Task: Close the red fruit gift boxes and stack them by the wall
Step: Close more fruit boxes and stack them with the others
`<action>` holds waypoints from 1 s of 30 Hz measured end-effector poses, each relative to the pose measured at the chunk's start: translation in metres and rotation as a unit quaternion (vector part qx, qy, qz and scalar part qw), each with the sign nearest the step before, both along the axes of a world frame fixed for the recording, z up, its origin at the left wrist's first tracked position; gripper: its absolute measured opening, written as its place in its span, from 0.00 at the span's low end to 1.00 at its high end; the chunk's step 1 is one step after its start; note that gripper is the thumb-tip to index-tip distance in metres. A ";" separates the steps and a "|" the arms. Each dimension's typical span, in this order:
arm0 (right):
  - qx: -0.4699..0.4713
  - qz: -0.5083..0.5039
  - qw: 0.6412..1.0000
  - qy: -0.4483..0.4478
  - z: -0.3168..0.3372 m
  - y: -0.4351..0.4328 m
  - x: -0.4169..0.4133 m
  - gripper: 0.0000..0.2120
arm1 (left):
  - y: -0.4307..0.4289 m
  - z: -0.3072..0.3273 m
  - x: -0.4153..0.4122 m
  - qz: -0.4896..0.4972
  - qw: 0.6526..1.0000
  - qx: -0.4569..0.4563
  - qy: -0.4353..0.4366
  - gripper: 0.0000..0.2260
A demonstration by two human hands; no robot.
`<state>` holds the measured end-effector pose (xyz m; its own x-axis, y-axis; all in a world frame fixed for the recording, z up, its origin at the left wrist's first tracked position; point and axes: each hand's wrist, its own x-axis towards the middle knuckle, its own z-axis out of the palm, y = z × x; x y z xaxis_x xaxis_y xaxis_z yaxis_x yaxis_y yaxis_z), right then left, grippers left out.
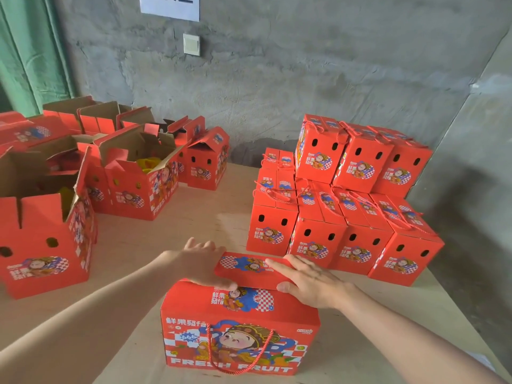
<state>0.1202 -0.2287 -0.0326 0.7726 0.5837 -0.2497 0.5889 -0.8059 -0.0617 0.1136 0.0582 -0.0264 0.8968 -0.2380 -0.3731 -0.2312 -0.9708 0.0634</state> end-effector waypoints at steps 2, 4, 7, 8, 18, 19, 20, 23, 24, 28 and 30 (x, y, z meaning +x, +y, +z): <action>0.002 0.007 1.000 -0.019 -0.003 0.000 0.003 0.27 | -0.007 -0.004 -0.001 -0.024 0.999 -0.028 -0.039 0.55; 0.010 0.016 0.999 -0.045 -0.004 0.001 0.005 0.26 | -0.006 -0.004 -0.003 -0.052 0.995 -0.035 -0.080 0.54; 0.039 0.021 0.997 -0.068 -0.007 0.003 0.005 0.25 | -0.005 -0.005 -0.004 -0.089 0.991 -0.018 -0.098 0.52; 0.048 0.019 0.996 -0.074 -0.010 0.002 0.004 0.25 | -0.005 -0.008 -0.004 -0.100 0.990 -0.011 -0.102 0.52; 0.041 0.020 0.998 -0.053 -0.006 0.002 -0.002 0.23 | -0.005 -0.013 -0.003 -0.125 0.983 -0.017 -0.130 0.43; 0.043 0.018 0.997 -0.059 -0.006 0.002 -0.004 0.23 | -0.005 -0.013 -0.004 -0.123 0.983 -0.019 -0.132 0.43; 0.045 0.018 0.997 -0.065 -0.007 0.002 -0.005 0.23 | -0.005 -0.014 -0.004 -0.122 0.983 -0.016 -0.136 0.43; 0.043 0.017 0.996 -0.071 -0.009 0.002 -0.007 0.24 | -0.005 -0.016 -0.003 -0.117 0.983 -0.006 -0.139 0.43; 0.044 0.016 0.997 -0.068 -0.008 0.003 -0.006 0.24 | -0.006 -0.016 -0.003 -0.116 0.984 -0.005 -0.135 0.43; 0.044 0.014 0.997 -0.054 -0.004 0.003 -0.005 0.24 | 0.006 -0.011 -0.002 -0.120 0.986 -0.029 -0.115 0.42; 0.047 0.011 0.997 -0.053 -0.004 0.002 -0.004 0.24 | 0.022 -0.010 -0.003 -0.115 0.988 -0.030 -0.100 0.39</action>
<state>0.1160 -0.2268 -0.0364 0.7783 0.6181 -0.1107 0.6137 -0.7861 -0.0740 0.1103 0.0798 -0.0364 0.8703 -0.4608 -0.1738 -0.4596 -0.8867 0.0493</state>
